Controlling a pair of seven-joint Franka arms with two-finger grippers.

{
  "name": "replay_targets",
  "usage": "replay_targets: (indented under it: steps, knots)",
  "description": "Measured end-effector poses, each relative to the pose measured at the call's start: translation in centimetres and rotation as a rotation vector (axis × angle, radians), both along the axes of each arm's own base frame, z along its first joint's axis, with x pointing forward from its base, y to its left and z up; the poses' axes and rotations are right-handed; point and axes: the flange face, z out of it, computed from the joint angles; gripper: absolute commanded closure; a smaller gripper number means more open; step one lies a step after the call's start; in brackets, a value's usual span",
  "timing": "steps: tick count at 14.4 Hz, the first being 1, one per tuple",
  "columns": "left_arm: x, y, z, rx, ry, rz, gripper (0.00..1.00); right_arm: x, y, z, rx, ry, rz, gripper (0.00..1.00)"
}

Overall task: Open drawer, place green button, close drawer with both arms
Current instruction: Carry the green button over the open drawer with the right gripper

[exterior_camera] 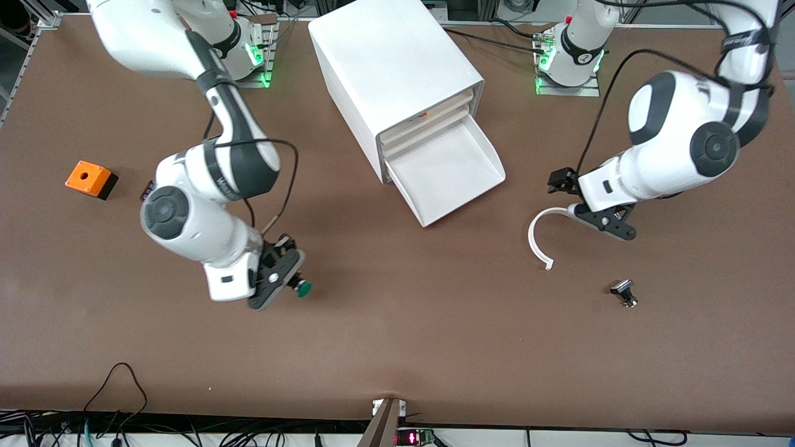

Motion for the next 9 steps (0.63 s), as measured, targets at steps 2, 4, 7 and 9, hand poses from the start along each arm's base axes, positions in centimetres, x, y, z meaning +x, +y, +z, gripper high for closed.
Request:
replay_targets:
  steps: [2,4,7,9]
  knots:
    - [0.9,1.5,3.8,0.068,-0.032,-0.014,0.00,-2.0,4.3,0.4,0.009,0.003,0.064,0.75]
    - [1.8,3.4,6.5,0.097,-0.072,0.006,0.00,-4.4,8.6,0.4,0.013,0.006,0.130,0.75]
    - [1.8,5.9,7.6,0.112,-0.051,0.042,0.00,-8.7,15.2,0.0,0.007,0.010,0.239,0.75]
    - [1.6,6.3,7.5,0.118,-0.029,0.062,0.00,-11.4,18.7,-0.5,0.002,0.009,0.300,0.75]
